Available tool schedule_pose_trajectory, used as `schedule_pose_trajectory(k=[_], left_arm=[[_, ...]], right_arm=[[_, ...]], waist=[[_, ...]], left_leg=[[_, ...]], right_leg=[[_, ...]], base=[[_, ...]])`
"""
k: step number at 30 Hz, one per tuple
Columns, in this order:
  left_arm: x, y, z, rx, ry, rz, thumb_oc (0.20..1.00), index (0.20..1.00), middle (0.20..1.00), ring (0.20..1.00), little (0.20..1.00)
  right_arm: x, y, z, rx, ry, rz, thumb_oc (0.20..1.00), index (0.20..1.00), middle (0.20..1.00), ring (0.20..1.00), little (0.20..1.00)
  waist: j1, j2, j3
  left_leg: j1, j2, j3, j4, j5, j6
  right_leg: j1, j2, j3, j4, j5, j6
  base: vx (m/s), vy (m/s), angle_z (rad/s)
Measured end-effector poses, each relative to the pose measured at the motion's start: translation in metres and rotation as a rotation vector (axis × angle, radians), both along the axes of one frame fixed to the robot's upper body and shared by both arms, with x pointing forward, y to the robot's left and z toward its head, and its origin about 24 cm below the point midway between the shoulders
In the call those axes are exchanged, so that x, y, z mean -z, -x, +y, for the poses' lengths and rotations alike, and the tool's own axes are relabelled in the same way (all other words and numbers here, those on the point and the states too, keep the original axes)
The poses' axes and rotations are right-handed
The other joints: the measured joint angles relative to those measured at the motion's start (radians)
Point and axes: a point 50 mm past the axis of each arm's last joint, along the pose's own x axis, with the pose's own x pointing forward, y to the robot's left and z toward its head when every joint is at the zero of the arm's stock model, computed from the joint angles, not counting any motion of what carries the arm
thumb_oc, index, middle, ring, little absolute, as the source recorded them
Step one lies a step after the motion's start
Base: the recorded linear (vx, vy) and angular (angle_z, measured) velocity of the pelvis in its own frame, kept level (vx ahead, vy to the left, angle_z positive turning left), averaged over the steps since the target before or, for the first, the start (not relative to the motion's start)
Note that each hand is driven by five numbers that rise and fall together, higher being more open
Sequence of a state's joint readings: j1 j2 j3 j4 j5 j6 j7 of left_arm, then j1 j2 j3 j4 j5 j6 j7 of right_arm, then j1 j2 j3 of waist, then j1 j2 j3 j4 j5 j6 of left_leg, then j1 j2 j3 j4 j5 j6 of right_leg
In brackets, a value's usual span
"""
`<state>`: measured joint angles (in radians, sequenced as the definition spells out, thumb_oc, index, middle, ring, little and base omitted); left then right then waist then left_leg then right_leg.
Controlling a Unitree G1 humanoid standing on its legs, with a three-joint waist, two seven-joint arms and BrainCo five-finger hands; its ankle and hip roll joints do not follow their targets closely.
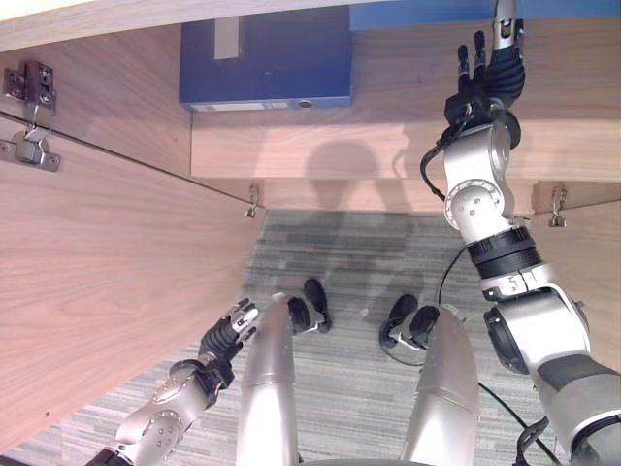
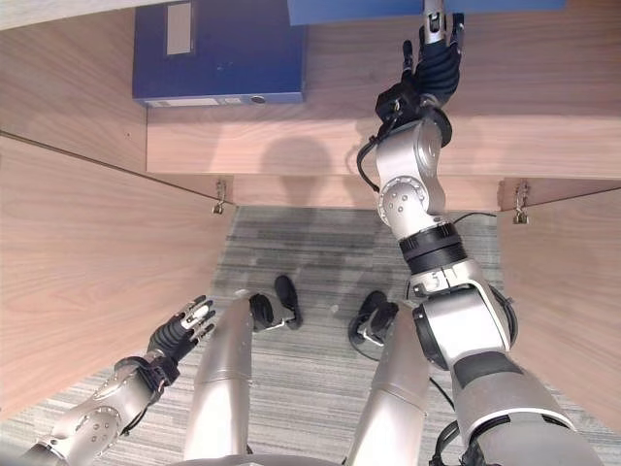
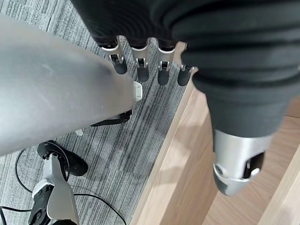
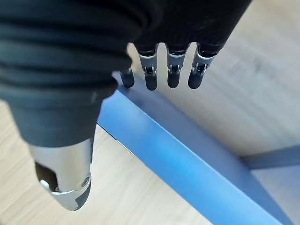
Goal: Put the empty folder in the office cabinet
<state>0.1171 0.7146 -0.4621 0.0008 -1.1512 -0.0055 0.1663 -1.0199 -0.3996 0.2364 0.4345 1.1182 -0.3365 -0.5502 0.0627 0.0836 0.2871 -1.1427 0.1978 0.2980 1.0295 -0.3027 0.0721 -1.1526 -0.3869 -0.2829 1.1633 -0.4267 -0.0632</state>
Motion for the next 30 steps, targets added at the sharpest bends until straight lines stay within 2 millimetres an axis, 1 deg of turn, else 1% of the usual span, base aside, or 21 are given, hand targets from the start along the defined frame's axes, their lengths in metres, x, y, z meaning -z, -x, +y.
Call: schedule_pose_trajectory(k=[6, 13, 16, 18, 22, 25, 27, 30], left_arm=[[0.000, 0.000, 0.000, -0.001, -0.001, 0.000, 1.000, 1.000, 1.000, 1.000, 1.000], [0.000, 0.000, 0.000, -0.009, -0.005, 0.003, 1.000, 1.000, 1.000, 1.000, 1.000], [0.000, 0.000, 0.000, -0.013, -0.008, 0.005, 1.000, 1.000, 1.000, 1.000, 1.000], [0.000, 0.000, 0.000, -0.014, -0.008, 0.005, 1.000, 1.000, 1.000, 1.000, 1.000], [0.000, 0.000, 0.000, -0.013, -0.009, 0.004, 1.000, 1.000, 1.000, 1.000, 1.000], [0.000, 0.000, 0.000, -0.012, -0.008, 0.004, 1.000, 1.000, 1.000, 1.000, 1.000], [0.000, 0.000, 0.000, -0.012, -0.008, 0.004, 1.000, 1.000, 1.000, 1.000, 1.000], [-0.001, -0.001, 0.001, -0.016, -0.006, -0.001, 1.000, 1.000, 1.000, 1.000, 1.000]], right_arm=[[0.016, -0.002, 0.003, -0.016, 0.002, 0.061, 1.000, 1.000, 1.000, 1.000, 1.000], [0.030, -0.006, 0.009, -0.031, -0.010, 0.113, 1.000, 1.000, 1.000, 1.000, 1.000], [0.044, -0.006, 0.011, -0.037, -0.013, 0.152, 1.000, 1.000, 1.000, 1.000, 1.000], [0.049, -0.005, 0.010, -0.037, -0.011, 0.165, 1.000, 1.000, 1.000, 1.000, 1.000], [0.049, -0.006, 0.009, -0.041, 0.005, 0.174, 1.000, 1.000, 1.000, 1.000, 1.000], [0.048, -0.005, 0.010, -0.059, 0.050, 0.158, 1.000, 1.000, 1.000, 1.000, 1.000], [0.047, -0.001, 0.011, -0.070, 0.051, 0.140, 1.000, 1.000, 1.000, 1.000, 1.000], [0.048, 0.011, 0.014, -0.107, 0.051, 0.100, 1.000, 1.000, 1.000, 1.000, 1.000]], waist=[[0.000, 0.000, 0.000], [-0.002, 0.000, 0.000], [0.000, 0.000, 0.000], [0.000, 0.000, 0.000], [0.000, 0.000, 0.000], [-0.001, 0.000, 0.000], [0.000, -0.001, 0.001], [-0.001, -0.002, 0.001]], left_leg=[[-0.004, 0.001, 0.003, 0.000, 0.000, 0.000], [-0.005, 0.001, 0.008, 0.000, -0.001, 0.001], [-0.006, 0.001, 0.010, 0.000, -0.001, 0.002], [-0.007, 0.001, 0.010, 0.000, -0.002, 0.002], [-0.008, 0.001, 0.010, 0.001, -0.002, 0.002], [-0.027, 0.001, 0.006, 0.006, -0.001, 0.002], [-0.033, 0.001, 0.005, 0.009, -0.002, 0.003], [-0.034, 0.001, 0.005, 0.010, -0.003, 0.004]], right_leg=[[-0.008, 0.001, 0.004, 0.001, 0.001, 0.000], [-0.014, 0.001, 0.009, 0.002, 0.002, 0.001], [-0.016, 0.001, 0.010, 0.002, 0.002, 0.002], [-0.017, 0.001, 0.011, 0.003, 0.002, 0.002], [-0.018, 0.001, 0.011, 0.003, 0.002, 0.002], [-0.032, 0.001, 0.009, 0.007, 0.002, 0.002], [-0.037, 0.001, 0.009, 0.010, 0.002, 0.002], [-0.038, 0.000, 0.008, 0.009, 0.002, 0.002]], base=[[0.00, 0.000, 0.00], [0.00, 0.000, 0.00], [0.00, 0.000, 0.00], [0.00, 0.000, 0.00], [0.00, 0.000, 0.00], [0.00, 0.000, 0.00], [0.00, 0.000, 0.00], [0.00, 0.000, 0.00]])
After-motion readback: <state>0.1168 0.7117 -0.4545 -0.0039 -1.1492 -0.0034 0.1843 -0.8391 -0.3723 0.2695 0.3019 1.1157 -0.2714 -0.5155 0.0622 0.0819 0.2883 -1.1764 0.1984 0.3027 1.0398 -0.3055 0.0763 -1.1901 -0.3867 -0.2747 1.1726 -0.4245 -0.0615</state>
